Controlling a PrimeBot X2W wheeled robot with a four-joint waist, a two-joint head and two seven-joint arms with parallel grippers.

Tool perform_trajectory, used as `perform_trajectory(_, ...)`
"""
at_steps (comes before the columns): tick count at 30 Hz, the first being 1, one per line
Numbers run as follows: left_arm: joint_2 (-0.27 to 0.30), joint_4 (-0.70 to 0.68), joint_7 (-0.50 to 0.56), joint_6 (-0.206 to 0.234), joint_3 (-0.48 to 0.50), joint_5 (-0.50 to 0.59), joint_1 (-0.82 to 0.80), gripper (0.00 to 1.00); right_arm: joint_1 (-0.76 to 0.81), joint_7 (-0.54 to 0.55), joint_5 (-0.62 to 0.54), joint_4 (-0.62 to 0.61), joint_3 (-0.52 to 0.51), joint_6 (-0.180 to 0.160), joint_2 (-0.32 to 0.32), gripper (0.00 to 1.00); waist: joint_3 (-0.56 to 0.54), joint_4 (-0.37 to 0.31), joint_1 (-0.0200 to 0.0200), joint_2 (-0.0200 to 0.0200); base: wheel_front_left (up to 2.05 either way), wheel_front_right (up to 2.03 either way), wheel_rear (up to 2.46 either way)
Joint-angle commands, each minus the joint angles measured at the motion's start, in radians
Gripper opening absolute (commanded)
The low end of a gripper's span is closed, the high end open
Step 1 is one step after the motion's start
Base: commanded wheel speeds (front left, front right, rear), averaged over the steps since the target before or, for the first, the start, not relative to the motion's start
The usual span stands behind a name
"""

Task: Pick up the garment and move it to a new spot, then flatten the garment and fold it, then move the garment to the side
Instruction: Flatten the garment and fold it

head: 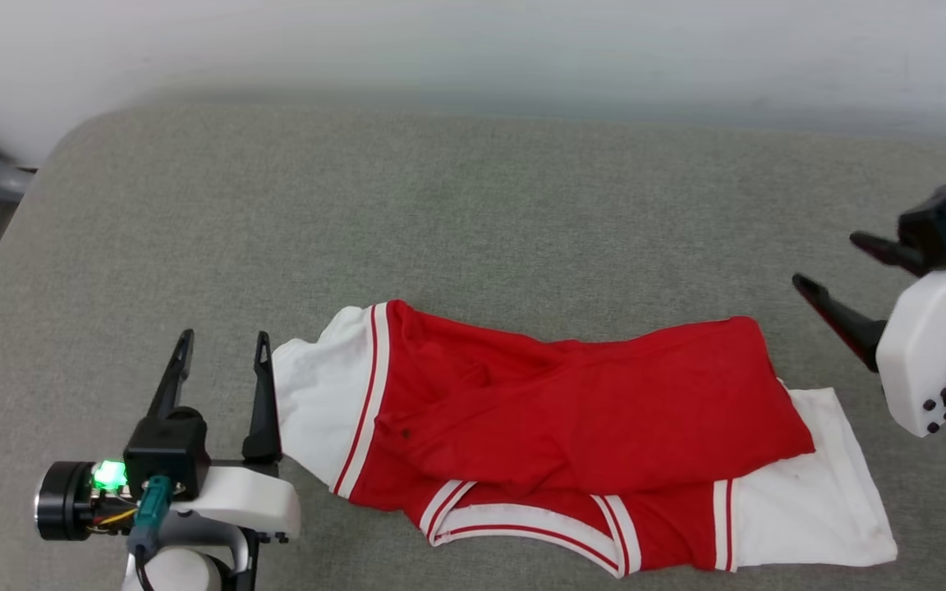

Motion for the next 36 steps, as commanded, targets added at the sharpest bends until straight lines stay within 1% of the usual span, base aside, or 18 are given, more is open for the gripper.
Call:
perform_trajectory(1,-0.036,-0.021,-0.002,-0.012,0.032,0.044,0.032,1.00,-0.048,0.080,0.051,0.015,0.058,-0.001,-0.028,1.00,0.026,0.022,0.0000,-0.0001,0.00,0.00,0.00)
perform_trajectory(5,-0.108,-0.046,-0.002,-0.048,0.085,0.116,0.059,1.00,-0.126,0.221,0.121,0.057,0.146,-0.001,-0.057,1.00,0.069,0.051,0.0000,-0.0001,0.00,0.00,0.00)
perform_trajectory(7,-0.142,-0.048,-0.002,-0.072,0.105,0.141,0.065,1.00,-0.162,0.268,0.136,0.093,0.187,-0.001,-0.058,1.00,0.094,0.067,0.0000,-0.0001,0.00,0.00,0.00)
perform_trajectory(10,-0.190,-0.042,-0.002,-0.114,0.137,0.178,0.058,1.00,-0.220,0.306,0.143,0.149,0.237,-0.001,-0.050,1.00,0.132,0.090,0.0000,-0.0001,0.00,0.00,0.00)
perform_trajectory(11,-0.190,-0.042,-0.002,-0.114,0.137,0.178,0.058,1.00,-0.220,0.306,0.143,0.149,0.237,-0.001,-0.050,1.00,0.132,0.090,0.0000,-0.0001,0.00,0.00,0.00)
perform_trajectory(17,-0.273,-0.032,-0.002,-0.189,0.198,0.245,0.035,1.00,-0.286,0.321,0.161,0.277,0.358,-0.001,-0.033,1.00,0.197,0.129,0.0000,-0.0001,0.00,0.00,0.00)
perform_trajectory(20,-0.305,-0.027,-0.003,-0.219,0.225,0.272,0.030,1.00,-0.290,0.327,0.174,0.328,0.430,-0.001,-0.042,1.00,0.219,0.139,0.0000,-0.0001,0.00,0.00,0.00)
perform_trajectory(24,-0.342,-0.023,-0.003,-0.248,0.255,0.308,0.032,1.00,-0.276,0.286,0.205,0.394,0.492,-0.001,-0.034,1.00,0.228,0.141,0.0000,-0.0001,0.00,0.00,0.00)
perform_trajectory(25,-0.351,-0.023,-0.003,-0.255,0.264,0.316,0.036,1.00,-0.280,0.264,0.210,0.400,0.504,-0.001,-0.032,0.88,0.228,0.138,0.0000,-0.0001,0.00,0.00,0.00)
perform_trajectory(26,-0.356,-0.020,-0.003,-0.262,0.271,0.322,0.040,1.00,-0.287,0.238,0.212,0.401,0.515,-0.001,-0.032,0.05,0.227,0.135,0.0000,-0.0001,0.00,0.00,0.00)
perform_trajectory(27,-0.361,-0.016,-0.003,-0.269,0.280,0.327,0.043,1.00,-0.294,0.209,0.217,0.402,0.521,-0.001,-0.032,0.00,0.225,0.131,0.0000,-0.0001,0.00,0.00,0.00)
perform_trajectory(29,-0.371,-0.010,-0.003,-0.283,0.294,0.339,0.050,1.00,-0.312,0.146,0.219,0.396,0.531,-0.001,-0.039,0.00,0.216,0.122,0.0000,-0.0001,0.00,0.00,0.00)
perform_trajectory(33,-0.389,-0.004,-0.003,-0.306,0.319,0.359,0.062,1.00,-0.338,0.009,0.241,0.367,0.511,-0.001,-0.056,0.00,0.190,0.105,0.0000,-0.0001,0.00,0.00,0.00)
perform_trajectory(36,-0.399,-0.002,-0.003,-0.317,0.342,0.368,0.080,1.00,-0.334,-0.060,0.278,0.343,0.490,-0.001,-0.057,0.00,0.172,0.090,0.0000,-0.0001,0.00,0.00,0.00)
